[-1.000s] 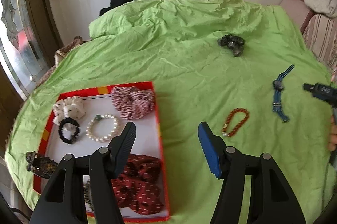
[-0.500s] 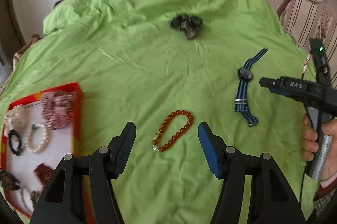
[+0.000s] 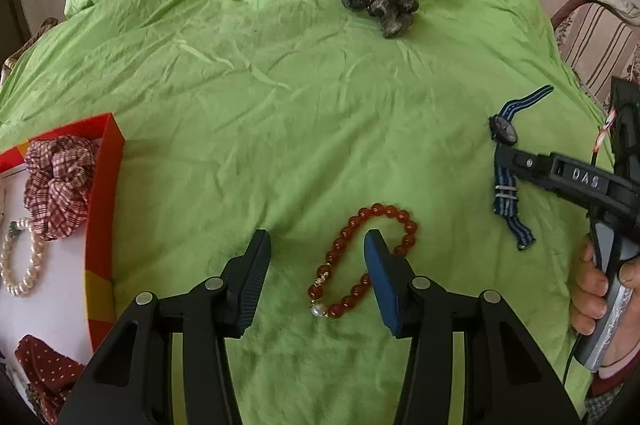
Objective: Organize jewelry
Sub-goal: 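Grasp the red bead bracelet with the left tool while the right tool grasps the blue-striped watch strap, then carry the red bracelet and watch toward the box lid with both tools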
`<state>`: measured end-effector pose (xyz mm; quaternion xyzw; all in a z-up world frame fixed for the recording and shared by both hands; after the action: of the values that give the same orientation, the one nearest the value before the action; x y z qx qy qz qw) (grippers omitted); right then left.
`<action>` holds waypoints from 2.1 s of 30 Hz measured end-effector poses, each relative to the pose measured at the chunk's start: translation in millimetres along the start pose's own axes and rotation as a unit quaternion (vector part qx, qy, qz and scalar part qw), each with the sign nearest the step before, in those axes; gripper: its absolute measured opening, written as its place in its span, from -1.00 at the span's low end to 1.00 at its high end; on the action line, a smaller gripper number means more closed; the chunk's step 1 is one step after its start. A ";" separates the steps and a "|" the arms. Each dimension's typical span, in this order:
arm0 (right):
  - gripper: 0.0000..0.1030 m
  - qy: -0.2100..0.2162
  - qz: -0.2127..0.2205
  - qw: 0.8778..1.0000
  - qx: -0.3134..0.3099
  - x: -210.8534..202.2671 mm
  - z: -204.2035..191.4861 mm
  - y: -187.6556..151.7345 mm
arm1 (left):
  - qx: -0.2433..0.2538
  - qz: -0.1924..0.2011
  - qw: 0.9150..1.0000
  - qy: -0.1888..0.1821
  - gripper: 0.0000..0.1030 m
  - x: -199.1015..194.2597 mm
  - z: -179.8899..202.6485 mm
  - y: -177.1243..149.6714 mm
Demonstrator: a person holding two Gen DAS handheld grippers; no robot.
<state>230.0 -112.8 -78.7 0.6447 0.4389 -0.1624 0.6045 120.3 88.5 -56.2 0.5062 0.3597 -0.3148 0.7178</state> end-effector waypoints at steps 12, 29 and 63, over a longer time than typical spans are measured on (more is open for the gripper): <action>0.01 -0.065 0.014 0.996 -0.055 16.4 -6.5 12.6 | 0.036 0.014 0.999 0.022 -0.10 9.3 5.4 -5.1; -0.93 -0.013 0.051 0.997 -0.050 -43.3 -39.5 15.0 | 0.033 0.071 0.996 -0.051 -0.86 -86.4 19.7 -12.6; -0.93 0.022 0.105 0.984 -0.142 -119.2 -159.2 -32.4 | 0.009 0.181 0.983 -0.001 -0.86 -193.9 -66.9 -13.6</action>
<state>87.1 -13.9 23.4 0.5978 0.4008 -0.0199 0.6940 -9.3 165.3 83.6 0.5691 0.2589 -0.1831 0.7587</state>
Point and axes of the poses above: each gripper's, at about its wrist camera, not at the fingertips, and x roughly the way its jaws point, z to its right, y to its top, the point moved 9 cm from there along x, roughly the way its jaws point, and after that the axes turned 10 degrees about -x, right-handed, at the moved point
